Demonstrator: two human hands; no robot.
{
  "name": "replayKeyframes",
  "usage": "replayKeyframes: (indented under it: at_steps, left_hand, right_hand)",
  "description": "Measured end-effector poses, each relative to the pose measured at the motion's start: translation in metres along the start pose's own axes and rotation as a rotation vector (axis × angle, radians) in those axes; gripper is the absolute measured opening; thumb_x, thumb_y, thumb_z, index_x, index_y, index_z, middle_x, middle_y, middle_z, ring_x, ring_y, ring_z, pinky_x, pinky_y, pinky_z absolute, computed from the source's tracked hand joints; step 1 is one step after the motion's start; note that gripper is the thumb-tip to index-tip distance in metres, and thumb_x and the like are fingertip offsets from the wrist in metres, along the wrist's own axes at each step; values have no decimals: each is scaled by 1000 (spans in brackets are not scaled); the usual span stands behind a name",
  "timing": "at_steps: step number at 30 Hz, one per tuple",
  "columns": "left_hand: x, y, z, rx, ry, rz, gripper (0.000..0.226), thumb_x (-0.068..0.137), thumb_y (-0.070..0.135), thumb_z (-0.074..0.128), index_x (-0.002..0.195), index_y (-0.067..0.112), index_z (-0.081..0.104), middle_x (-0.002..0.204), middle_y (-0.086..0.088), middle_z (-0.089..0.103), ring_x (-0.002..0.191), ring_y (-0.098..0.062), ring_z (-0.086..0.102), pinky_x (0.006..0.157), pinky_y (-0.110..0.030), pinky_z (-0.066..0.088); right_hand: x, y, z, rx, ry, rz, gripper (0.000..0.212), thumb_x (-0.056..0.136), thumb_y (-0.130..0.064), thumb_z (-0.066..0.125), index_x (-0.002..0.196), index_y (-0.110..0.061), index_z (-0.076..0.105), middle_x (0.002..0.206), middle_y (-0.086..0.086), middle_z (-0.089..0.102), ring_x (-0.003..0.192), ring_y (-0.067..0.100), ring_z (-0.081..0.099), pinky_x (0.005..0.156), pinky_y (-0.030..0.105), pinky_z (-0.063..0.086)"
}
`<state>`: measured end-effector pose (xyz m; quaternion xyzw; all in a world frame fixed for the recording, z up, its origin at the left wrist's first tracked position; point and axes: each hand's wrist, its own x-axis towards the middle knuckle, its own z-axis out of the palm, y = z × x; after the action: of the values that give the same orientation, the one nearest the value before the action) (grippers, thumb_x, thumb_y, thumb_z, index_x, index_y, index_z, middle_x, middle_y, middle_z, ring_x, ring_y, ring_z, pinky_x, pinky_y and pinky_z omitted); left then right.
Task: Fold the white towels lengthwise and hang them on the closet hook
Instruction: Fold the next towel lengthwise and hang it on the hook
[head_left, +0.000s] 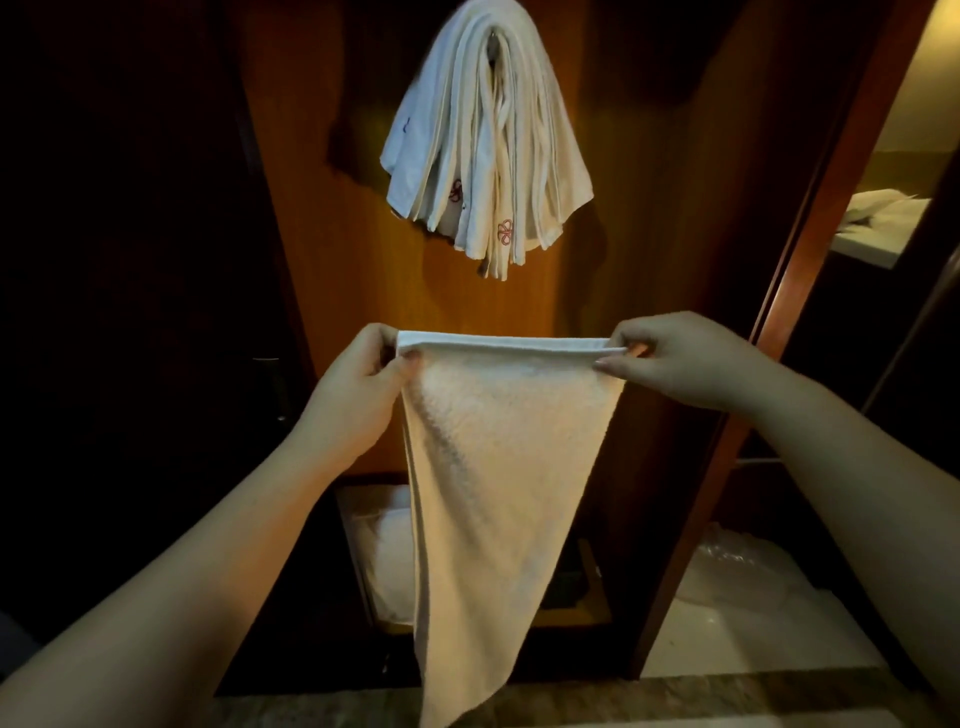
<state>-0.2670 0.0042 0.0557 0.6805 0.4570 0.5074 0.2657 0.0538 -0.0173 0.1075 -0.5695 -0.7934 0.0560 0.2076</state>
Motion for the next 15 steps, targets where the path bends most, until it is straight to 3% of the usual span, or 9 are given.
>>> replayKeyframes:
  at_steps: [3, 5, 9, 12, 15]
  left_hand:
    - [1, -1, 0, 11, -48, -26, 18, 101, 42, 51, 86, 52, 56, 89, 28, 64, 80, 7, 62, 69, -26, 46]
    - [2, -2, -3, -92, -80, -60, 16, 97, 45, 52, 83, 49, 58, 86, 26, 65, 78, 5, 63, 72, -29, 49]
    - [1, 5, -7, -359, -147, -69, 15, 90, 41, 56, 77, 46, 61, 79, 22, 63, 75, 0, 62, 66, -19, 50]
    - [-3, 8, -6, -472, -131, -44, 16, 91, 36, 58, 79, 45, 63, 84, 18, 67, 79, -6, 66, 66, -23, 54]
    - [-7, 12, -5, -543, -106, -53, 15, 90, 35, 59, 79, 44, 65, 84, 15, 68, 79, -5, 67, 66, -25, 53]
  right_hand:
    - [2, 1, -1, -58, -43, -3, 14, 94, -48, 60, 93, -35, 65, 91, -10, 62, 83, 5, 57, 63, 25, 43]
    - [3, 1, 0, -2, 6, -16, 9, 94, -46, 61, 90, -37, 62, 89, -11, 61, 81, 4, 56, 61, 22, 40]
    - [1, 3, 11, 323, 155, 2, 13, 93, -35, 67, 93, -40, 55, 82, -13, 62, 72, -5, 59, 59, 13, 45]
    - [-4, 1, 24, 707, 179, 47, 16, 96, -27, 65, 104, -41, 63, 91, -18, 70, 84, -2, 68, 68, 14, 52]
    - [-13, -5, 39, 788, 258, 59, 11, 96, -44, 59, 94, -41, 70, 90, -15, 73, 83, 1, 68, 76, 23, 51]
